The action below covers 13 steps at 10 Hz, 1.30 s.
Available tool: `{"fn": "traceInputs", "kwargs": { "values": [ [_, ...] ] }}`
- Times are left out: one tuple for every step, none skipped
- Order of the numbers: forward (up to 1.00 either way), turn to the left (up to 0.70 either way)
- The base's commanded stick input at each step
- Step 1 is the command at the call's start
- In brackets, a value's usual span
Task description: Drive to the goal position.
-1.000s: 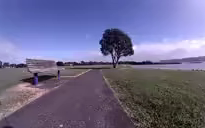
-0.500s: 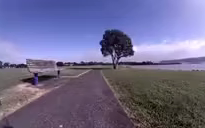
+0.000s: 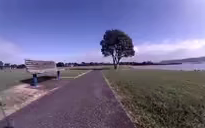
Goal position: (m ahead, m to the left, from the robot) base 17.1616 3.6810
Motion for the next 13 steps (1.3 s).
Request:
{"fn": "traceInputs", "kwargs": {
  "values": [
    [0.45, 0.04],
    [0.45, 0.10],
    [0.45, 0.15],
    [0.45, 0.21],
    [0.45, 0.27],
    [0.45, 0.13],
    [0.45, 0.00],
    [0.45, 0.00],
    [0.45, 0.00],
    [0.45, 0.00],
    [0.45, 0.00],
    [0.45, 0.00],
    [0.45, 0.00]
  ]
}}
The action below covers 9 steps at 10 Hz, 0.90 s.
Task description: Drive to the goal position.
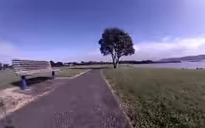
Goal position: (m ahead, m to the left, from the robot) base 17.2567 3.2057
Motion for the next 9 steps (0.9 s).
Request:
{"fn": "traceInputs", "kwargs": {
  "values": [
    [0.45, 0.00],
    [0.45, 0.00],
    [0.45, 0.00],
    [0.45, 0.00],
    [0.45, 0.00],
    [0.45, 0.00],
    [0.45, 0.00],
    [0.45, 0.00],
    [0.45, 0.00]
  ]
}}
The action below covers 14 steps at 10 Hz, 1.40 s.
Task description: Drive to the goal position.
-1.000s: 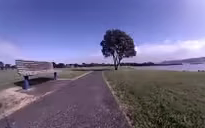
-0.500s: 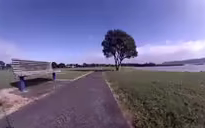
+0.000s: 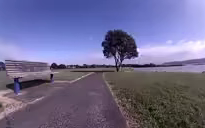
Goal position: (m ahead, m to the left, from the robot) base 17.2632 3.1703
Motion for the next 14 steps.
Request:
{"fn": "traceInputs", "kwargs": {
  "values": [
    [0.45, 0.00],
    [0.45, 0.00],
    [0.45, 0.00],
    [0.45, 0.27],
    [0.45, 0.27],
    [0.45, 0.27],
    [0.45, 0.27],
    [0.45, 0.27],
    [0.45, 0.16],
    [0.45, 0.03],
    [0.45, 0.00],
    [0.45, 0.00],
    [0.45, 0.00],
    [0.45, 0.00]
  ]
}}
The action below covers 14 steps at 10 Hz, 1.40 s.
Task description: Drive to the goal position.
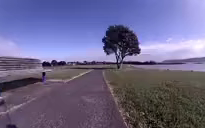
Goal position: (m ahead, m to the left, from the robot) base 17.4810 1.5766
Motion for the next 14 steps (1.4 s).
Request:
{"fn": "traceInputs", "kwargs": {
  "values": [
    [0.45, 0.00],
    [0.45, 0.00],
    [0.45, 0.00],
    [0.45, 0.00],
    [0.45, 0.00],
    [0.45, 0.00],
    [0.45, 0.00],
    [0.45, 0.00],
    [0.45, 0.00],
    [0.45, 0.00],
    [0.45, 0.00],
    [0.45, 0.00],
    [0.45, 0.00],
    [0.45, 0.00]
  ]
}}
